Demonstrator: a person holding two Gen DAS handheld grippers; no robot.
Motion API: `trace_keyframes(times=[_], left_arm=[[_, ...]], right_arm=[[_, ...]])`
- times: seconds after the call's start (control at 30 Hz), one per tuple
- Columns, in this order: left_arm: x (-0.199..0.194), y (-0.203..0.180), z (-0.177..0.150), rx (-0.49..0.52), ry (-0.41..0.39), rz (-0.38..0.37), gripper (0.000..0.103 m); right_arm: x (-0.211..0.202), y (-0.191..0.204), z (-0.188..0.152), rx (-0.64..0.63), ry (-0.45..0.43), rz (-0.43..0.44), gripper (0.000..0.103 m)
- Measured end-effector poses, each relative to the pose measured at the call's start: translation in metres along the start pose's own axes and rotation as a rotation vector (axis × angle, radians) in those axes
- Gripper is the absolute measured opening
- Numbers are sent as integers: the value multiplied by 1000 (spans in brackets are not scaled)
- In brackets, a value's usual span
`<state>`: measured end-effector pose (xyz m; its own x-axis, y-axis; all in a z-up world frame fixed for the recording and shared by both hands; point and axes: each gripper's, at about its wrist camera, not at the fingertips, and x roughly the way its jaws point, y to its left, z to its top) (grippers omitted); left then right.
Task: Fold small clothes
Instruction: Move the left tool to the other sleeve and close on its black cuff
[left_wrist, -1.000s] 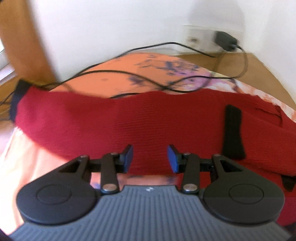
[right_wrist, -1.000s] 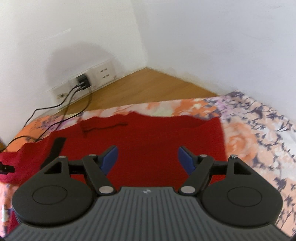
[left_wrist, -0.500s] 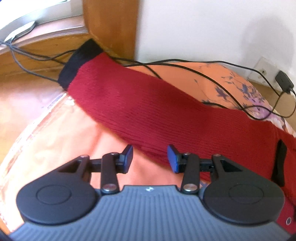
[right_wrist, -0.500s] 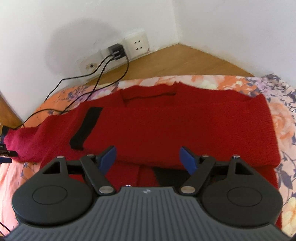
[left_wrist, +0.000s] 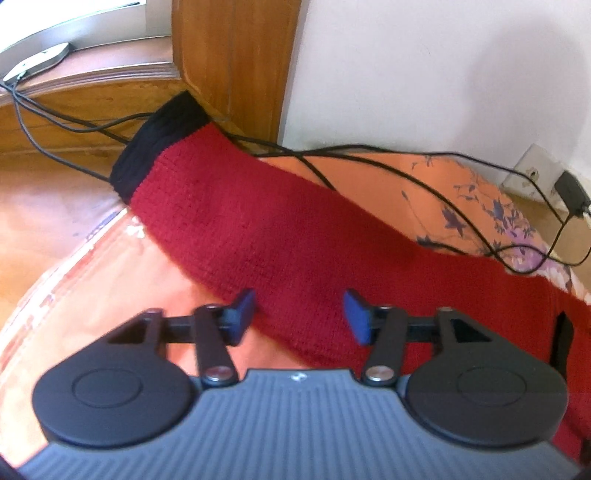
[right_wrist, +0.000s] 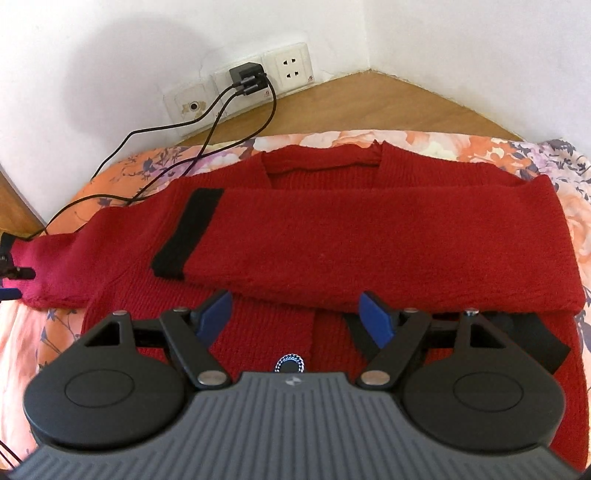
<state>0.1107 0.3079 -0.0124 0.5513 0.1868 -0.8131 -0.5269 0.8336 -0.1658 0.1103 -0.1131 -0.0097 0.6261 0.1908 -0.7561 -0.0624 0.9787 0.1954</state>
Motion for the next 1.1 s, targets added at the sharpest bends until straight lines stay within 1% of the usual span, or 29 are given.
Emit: trace_keyframes(times=[0.33, 0.6, 0.67, 0.73, 0.83, 0.9, 0.93, 0.97, 1.03, 1.1], left_arm=[[14, -6, 1, 17, 0, 31, 61], [12, -5, 1, 13, -7, 33, 61], [7, -2, 1, -2, -20, 45, 61], [3, 2, 0, -23, -39, 76, 61], [6, 12, 0, -56, -35, 109, 62], [14, 19, 0, -81, -8, 101, 62], [17, 23, -1, -98, -6, 84, 64], [16, 24, -2, -107, -23, 73, 67], [17, 25, -2, -121, -36, 41, 69], [19, 22, -1, -117, -42, 44, 69]], right_arm=[[3, -1, -5, 16, 16, -19, 82], [4, 0, -4, 16, 22, -29, 82], [5, 1, -4, 16, 24, -29, 82], [5, 1, -4, 14, 24, -30, 82], [5, 2, -5, 14, 24, -30, 82], [5, 2, -5, 15, 25, -30, 82], [5, 3, -5, 15, 25, -29, 82], [5, 3, -6, 15, 26, -29, 82], [6, 4, -7, 16, 29, -29, 82], [6, 4, -9, 18, 30, -30, 82]])
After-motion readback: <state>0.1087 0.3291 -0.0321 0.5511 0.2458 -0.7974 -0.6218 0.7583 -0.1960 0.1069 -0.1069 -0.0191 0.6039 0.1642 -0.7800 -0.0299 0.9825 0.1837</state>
